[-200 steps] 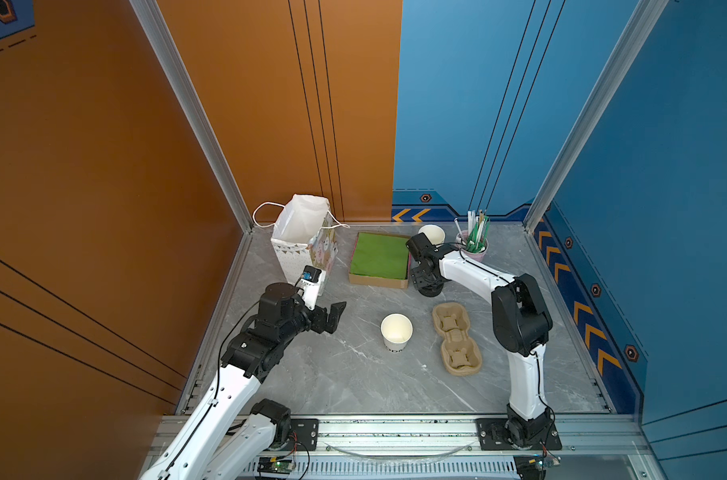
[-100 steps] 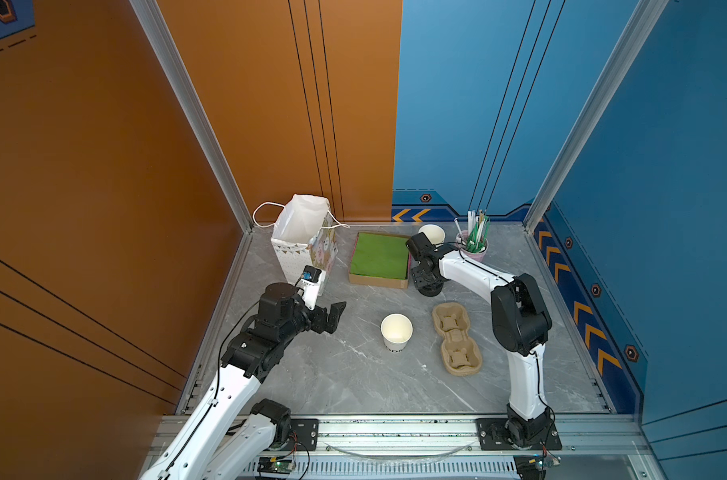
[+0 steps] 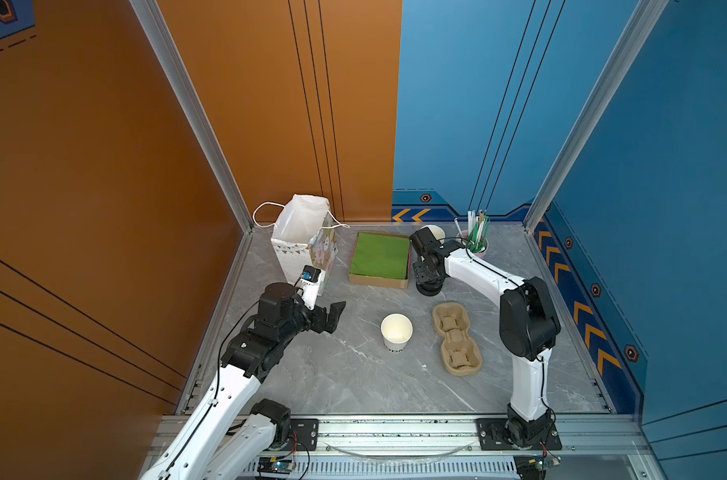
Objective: Pack a coffee takeout order
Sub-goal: Pick up the lid from the lid.
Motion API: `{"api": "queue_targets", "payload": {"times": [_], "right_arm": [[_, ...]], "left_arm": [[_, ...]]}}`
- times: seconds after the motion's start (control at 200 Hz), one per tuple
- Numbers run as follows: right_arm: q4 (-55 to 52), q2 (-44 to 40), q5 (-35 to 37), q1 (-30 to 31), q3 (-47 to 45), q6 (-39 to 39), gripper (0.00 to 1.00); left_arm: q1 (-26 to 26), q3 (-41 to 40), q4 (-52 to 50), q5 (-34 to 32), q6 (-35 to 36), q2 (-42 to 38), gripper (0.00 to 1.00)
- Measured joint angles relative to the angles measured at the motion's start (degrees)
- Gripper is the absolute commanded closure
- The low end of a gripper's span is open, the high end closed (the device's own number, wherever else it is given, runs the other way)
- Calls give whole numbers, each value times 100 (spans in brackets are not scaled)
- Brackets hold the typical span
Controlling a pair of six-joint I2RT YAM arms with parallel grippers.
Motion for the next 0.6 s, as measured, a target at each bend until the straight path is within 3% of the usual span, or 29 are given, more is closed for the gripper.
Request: {"api": "queue_targets", "payload": {"times": [0.275, 0.601], "right_arm": [[0, -79, -31, -33, 0, 2, 27], [-4, -79, -564, -258, 0, 129, 26]], "left_arm": [[4, 0, 0, 0, 0, 0, 2], [9, 0, 0, 2, -4, 0, 2]]}}
